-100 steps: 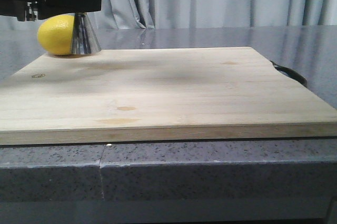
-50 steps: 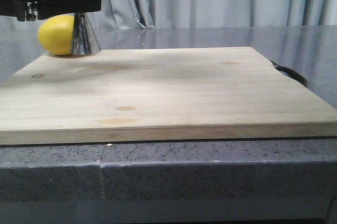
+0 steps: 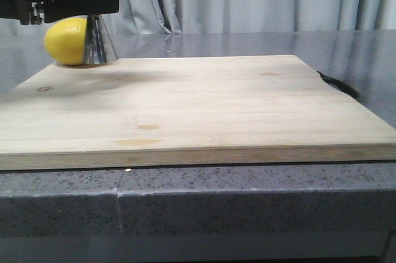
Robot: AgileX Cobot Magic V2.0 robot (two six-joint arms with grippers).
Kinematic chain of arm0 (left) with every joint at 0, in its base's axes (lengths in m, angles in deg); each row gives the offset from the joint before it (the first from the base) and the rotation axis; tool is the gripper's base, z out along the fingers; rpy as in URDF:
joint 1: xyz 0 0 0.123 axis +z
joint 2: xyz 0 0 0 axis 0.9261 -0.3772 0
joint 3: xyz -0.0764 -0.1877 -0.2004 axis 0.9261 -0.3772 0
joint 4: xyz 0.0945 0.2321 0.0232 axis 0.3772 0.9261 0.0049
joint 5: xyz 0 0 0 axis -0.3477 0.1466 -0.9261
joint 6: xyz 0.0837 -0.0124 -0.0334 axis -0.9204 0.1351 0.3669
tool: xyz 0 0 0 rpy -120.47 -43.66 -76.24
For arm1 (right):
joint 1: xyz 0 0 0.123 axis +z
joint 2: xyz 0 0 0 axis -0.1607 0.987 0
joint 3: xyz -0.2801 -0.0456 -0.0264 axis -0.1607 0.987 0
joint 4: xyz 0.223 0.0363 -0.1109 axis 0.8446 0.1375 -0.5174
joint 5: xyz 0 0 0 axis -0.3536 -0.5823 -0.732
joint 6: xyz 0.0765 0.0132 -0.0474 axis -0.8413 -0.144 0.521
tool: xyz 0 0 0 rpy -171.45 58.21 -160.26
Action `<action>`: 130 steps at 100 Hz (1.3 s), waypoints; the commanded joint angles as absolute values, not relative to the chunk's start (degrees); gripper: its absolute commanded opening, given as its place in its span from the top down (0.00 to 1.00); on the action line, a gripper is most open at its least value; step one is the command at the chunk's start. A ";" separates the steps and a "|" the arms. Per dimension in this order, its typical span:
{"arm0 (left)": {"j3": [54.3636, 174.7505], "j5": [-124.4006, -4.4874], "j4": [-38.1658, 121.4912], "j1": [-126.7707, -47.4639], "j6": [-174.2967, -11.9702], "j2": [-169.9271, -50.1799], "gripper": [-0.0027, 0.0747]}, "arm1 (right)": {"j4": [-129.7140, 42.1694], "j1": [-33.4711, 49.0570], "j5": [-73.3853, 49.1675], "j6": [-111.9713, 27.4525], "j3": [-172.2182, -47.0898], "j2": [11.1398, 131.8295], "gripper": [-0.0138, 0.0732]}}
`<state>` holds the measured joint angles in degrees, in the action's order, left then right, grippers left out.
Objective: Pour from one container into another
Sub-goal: 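Turn the beaker upright and lower it onto the board with the right gripper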
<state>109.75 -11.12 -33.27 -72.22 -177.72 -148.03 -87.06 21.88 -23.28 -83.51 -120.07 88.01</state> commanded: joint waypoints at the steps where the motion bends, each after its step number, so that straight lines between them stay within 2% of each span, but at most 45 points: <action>1: 111.34 -5.91 -38.96 -72.65 -177.20 -145.81 0.70 | -88.21 18.64 -12.22 -86.41 -114.33 81.75 0.51; 24: 111.34 -5.91 -38.96 -72.65 -177.20 -145.81 0.70 | -88.21 12.97 4.92 -87.58 -97.32 74.72 0.51; 55: 111.34 -5.91 -38.96 -72.65 -177.20 -145.81 0.70 | -88.07 7.52 28.28 -87.68 -84.87 78.39 0.51; 97: 111.34 -5.91 -38.96 -72.65 -177.20 -145.81 0.70 | -85.58 5.08 45.52 -79.82 -83.86 92.49 0.51; 130: 111.34 -5.91 -38.96 -72.65 -177.20 -145.81 0.70 | -83.76 1.98 57.11 -79.67 -83.97 101.12 0.51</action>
<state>109.75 -11.12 -33.27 -72.22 -177.72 -148.03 -84.51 2.35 48.48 -80.49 -82.50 101.31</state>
